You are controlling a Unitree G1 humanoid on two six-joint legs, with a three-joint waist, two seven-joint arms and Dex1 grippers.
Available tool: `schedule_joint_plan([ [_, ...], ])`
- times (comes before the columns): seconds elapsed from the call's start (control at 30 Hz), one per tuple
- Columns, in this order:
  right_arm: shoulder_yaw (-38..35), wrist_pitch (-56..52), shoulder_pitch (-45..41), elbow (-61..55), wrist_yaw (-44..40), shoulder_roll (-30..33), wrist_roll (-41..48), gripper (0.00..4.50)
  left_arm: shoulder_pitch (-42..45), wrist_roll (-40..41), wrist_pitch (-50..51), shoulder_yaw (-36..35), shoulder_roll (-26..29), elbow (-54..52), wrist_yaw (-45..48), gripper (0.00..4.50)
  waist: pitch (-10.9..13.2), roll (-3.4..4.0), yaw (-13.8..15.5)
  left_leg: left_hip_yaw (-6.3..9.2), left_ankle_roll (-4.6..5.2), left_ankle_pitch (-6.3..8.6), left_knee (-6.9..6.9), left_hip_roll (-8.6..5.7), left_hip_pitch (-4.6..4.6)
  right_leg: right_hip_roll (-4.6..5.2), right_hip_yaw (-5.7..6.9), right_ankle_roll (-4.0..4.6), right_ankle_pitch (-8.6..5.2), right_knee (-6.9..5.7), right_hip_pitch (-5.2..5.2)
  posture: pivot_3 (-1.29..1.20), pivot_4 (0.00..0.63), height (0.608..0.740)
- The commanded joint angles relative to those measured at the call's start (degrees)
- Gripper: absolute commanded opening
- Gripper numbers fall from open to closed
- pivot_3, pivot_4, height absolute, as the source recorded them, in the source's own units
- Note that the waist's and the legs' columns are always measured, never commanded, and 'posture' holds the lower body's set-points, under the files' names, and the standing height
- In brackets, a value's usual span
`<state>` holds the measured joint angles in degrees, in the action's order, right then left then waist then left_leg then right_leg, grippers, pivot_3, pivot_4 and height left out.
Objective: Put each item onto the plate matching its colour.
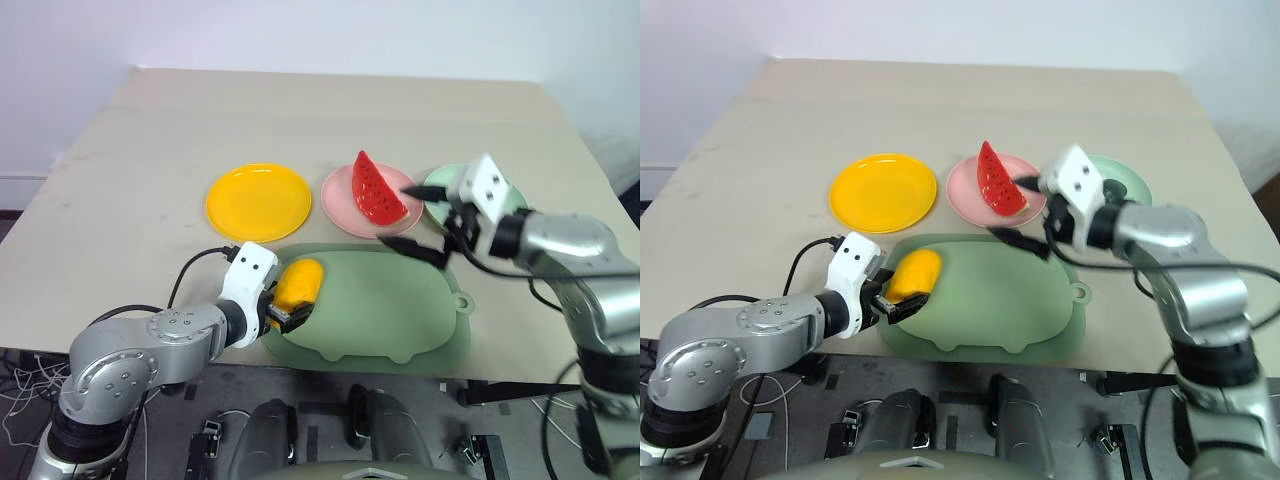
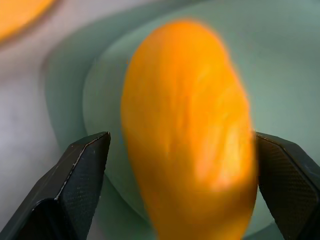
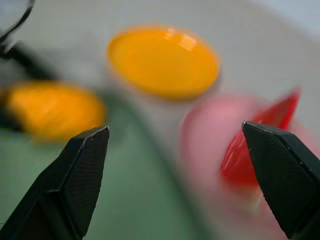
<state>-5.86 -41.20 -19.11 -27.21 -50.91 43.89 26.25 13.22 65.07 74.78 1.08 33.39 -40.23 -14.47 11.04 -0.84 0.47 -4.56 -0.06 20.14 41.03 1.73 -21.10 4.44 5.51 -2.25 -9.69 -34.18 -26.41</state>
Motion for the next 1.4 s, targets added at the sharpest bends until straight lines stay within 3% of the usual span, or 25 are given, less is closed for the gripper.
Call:
schedule_joint_plan([
  [0.03,-3.29,-0.55,2.33,-3.61,1.83,0.63,1.69,4.46,0.42,-2.58,-0.21,0.16,0.01,0.28,1.43,4.50,0.00,0.00,-0.02,-0.01,-0.02,-0.01,0.00,0.01,0.05,-0.03,-0.01,0.01,0.00,-0.02,0.01,0.00,0.150,0.740],
  [0.13,-3.51,-1.18,4.02,-4.05,4.60,-0.25,1.62,4.46,1.24,-4.77,-0.42,0.58,-0.22,1.47,3.12,4.50,0.00,0.00,0.24,0.01,-0.04,-0.02,0.00,0.01,0.05,-0.05,-0.01,0.01,-0.01,-0.04,0.01,0.00,0.150,0.740],
  [0.23,-3.06,-1.25,4.98,-4.24,6.73,-0.89,1.55,4.50,1.86,-6.92,-0.52,1.04,-0.49,1.93,4.85,3.92,-0.01,-0.01,0.28,0.01,-0.03,-0.02,0.01,-0.01,0.02,-0.02,-0.01,0.01,-0.01,-0.03,0.02,0.00,0.150,0.740],
  [0.33,-2.42,-0.89,5.77,-4.46,7.65,-0.85,1.46,4.50,2.08,-9.05,-0.80,1.14,-0.66,2.02,6.63,2.90,-0.01,-0.01,0.35,0.03,-0.03,-0.02,0.01,-0.01,-0.02,-0.01,0.00,0.01,0.00,-0.02,0.00,0.00,0.150,0.740],
  [0.37,-2.30,-0.88,5.82,-4.43,7.98,-0.93,1.49,4.50,2.07,-9.74,-0.91,1.16,-0.72,1.99,7.12,2.74,-0.01,-0.01,0.33,0.02,-0.03,-0.02,0.01,-0.01,-0.03,-0.01,0.00,0.01,0.00,-0.01,0.00,0.00,0.150,0.740],
  [0.6,-1.59,-0.73,5.57,-4.16,9.00,-1.12,1.88,4.50,3.22,-12.89,-1.20,0.28,-2.31,1.18,10.08,2.74,-0.01,-0.02,0.34,0.03,-0.02,-0.01,0.01,-0.01,-0.04,-0.01,0.00,0.01,-0.01,-0.01,0.00,0.00,0.150,0.740],
  [0.77,-3.92,-1.57,7.09,-3.87,5.12,0.73,5.81,4.50,7.85,-16.51,-3.62,-1.22,-4.07,2.87,11.24,2.74,0.00,-0.03,0.46,0.05,-0.02,-0.01,0.02,-0.02,-0.07,0.00,0.01,0.00,0.00,0.00,-0.02,0.00,0.150,0.740],
  [1.07,-1.43,0.65,5.71,-1.34,5.91,0.20,4.36,4.50,25.29,-34.66,-13.75,4.80,-4.66,30.52,16.12,2.74,0.00,-0.05,0.34,0.03,0.00,-0.01,0.02,-0.06,-0.07,-0.03,0.03,-0.01,0.00,0.00,-0.02,0.00,0.150,0.740],
  [1.23,-1.79,1.15,6.69,-2.13,8.05,-0.71,3.57,4.50,28.99,-40.56,-16.80,6.59,-6.57,39.47,19.38,2.74,0.00,-0.05,0.33,0.00,-0.01,-0.02,0.03,-0.07,-0.19,0.00,0.05,-0.03,0.01,0.06,-0.09,0.00,0.150,0.740],
  [1.4,-3.07,1.14,9.22,-3.66,9.90,-0.76,3.89,4.50,28.38,-43.48,-17.16,6.17,-7.49,39.96,21.68,4.34,0.00,-0.05,0.33,-0.01,-0.11,-0.07,0.03,-0.05,-0.20,0.04,0.06,-0.05,0.01,0.05,-0.10,0.00,0.150,0.740],
])
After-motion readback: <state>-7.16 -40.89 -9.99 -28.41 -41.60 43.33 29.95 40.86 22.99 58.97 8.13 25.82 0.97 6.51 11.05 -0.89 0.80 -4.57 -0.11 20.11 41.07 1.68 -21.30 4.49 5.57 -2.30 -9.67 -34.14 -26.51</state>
